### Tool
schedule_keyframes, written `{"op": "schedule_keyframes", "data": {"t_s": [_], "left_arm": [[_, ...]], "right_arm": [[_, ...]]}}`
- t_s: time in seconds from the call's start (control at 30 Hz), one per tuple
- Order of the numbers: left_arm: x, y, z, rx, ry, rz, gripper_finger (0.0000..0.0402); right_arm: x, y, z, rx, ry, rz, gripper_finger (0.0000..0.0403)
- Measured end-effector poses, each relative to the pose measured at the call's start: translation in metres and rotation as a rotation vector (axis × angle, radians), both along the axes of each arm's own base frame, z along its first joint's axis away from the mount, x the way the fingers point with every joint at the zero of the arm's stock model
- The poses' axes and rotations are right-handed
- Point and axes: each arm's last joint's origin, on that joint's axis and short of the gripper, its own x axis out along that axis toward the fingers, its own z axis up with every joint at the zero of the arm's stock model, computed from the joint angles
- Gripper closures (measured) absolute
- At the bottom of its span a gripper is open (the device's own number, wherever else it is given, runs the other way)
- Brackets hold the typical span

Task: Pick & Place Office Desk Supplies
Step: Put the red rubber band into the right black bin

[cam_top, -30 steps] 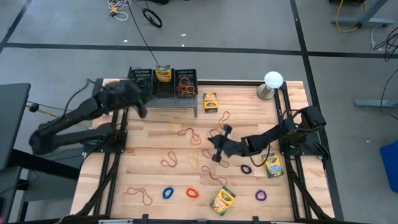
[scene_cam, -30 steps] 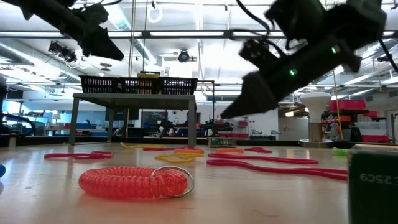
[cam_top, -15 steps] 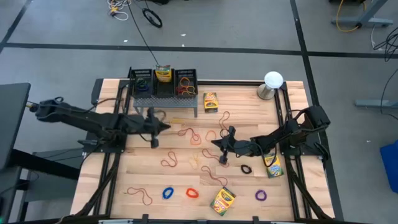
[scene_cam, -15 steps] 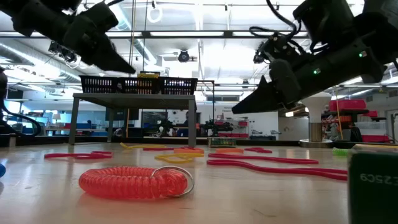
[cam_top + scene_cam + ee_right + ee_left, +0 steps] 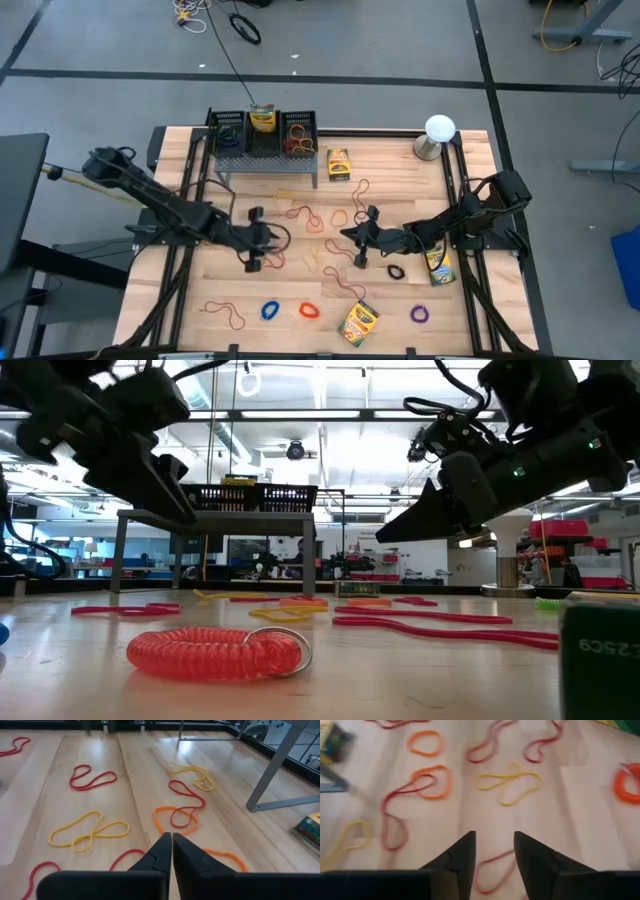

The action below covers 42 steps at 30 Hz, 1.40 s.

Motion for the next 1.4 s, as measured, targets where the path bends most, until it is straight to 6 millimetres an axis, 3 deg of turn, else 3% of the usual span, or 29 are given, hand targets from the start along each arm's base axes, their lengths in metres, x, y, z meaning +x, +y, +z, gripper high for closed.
{"op": "schedule_keyframes", "data": {"t_s": [0.2, 0.6, 0.73, 1.0, 1.2, 1.33, 1.4], "left_arm": [[0.010, -0.026, -0.006, -0.015, 0.036, 0.000, 0.0226], [0.025, -0.037, -0.042, -0.024, 0.273, 0.074, 0.0199], [0.030, -0.041, -0.044, -0.037, 0.313, 0.059, 0.0223], [0.030, -0.042, -0.049, -0.015, 0.383, 0.050, 0.0326], [0.030, -0.043, -0.052, 0.008, 0.402, -0.008, 0.0370], [0.029, -0.043, -0.037, 0.045, 0.454, -0.037, 0.0395], [0.033, -0.044, -0.017, 0.072, 0.430, -0.038, 0.0396]], "right_arm": [[0.000, 0.000, 0.000, 0.000, 0.000, -0.001, 0.0370], [0.000, 0.000, 0.000, 0.000, -0.001, -0.001, 0.0369], [0.000, 0.000, 0.000, 0.000, -0.001, -0.001, 0.0369], [0.000, 0.000, 0.000, 0.001, -0.001, -0.001, 0.0369], [0.000, 0.000, 0.000, 0.001, -0.002, -0.001, 0.0368], [0.000, 0.000, 0.000, 0.001, -0.002, -0.001, 0.0368], [0.000, 0.000, 0.000, 0.001, -0.002, -0.001, 0.0368]]}}
